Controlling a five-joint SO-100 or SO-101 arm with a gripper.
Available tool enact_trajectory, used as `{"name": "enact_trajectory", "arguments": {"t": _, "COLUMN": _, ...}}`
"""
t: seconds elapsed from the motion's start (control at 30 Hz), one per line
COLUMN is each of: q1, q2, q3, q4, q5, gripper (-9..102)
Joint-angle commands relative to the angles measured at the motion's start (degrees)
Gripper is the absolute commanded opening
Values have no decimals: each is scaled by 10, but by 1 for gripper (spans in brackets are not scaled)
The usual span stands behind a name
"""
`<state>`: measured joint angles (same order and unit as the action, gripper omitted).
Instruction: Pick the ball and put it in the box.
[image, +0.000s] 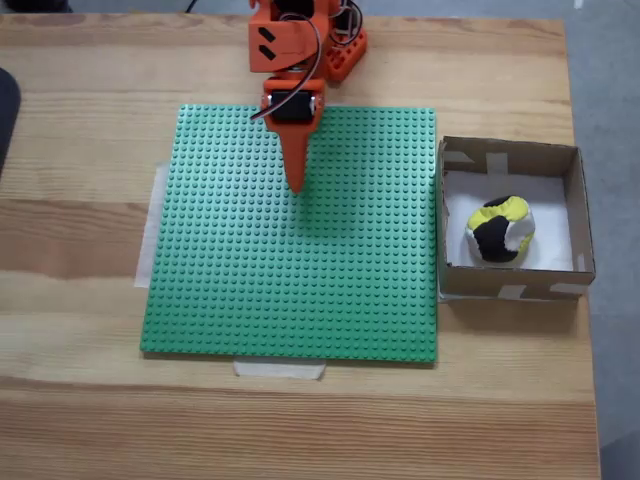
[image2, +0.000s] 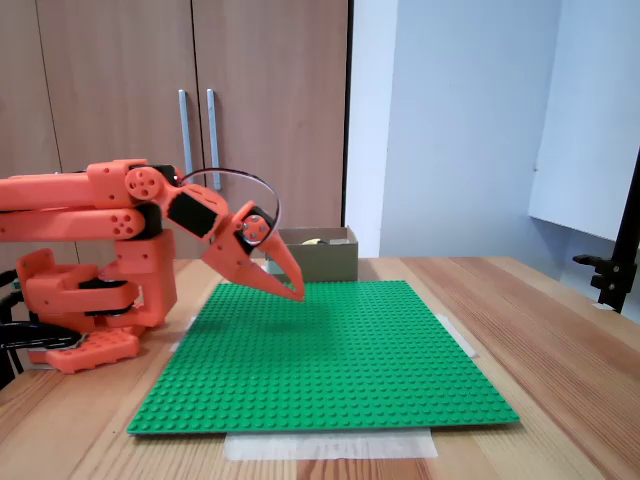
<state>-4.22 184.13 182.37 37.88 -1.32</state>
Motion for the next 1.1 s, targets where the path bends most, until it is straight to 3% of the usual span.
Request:
{"name": "enact_trajectory", "arguments": {"t": 0.0, "q1": 4, "q2": 5, "q3": 16, "q4": 3, "q5": 5, "gripper": -1}}
{"name": "enact_trajectory", "arguments": {"t": 1.07, "q1": 4, "q2": 5, "q3": 16, "q4": 3, "q5": 5, "gripper": -1}}
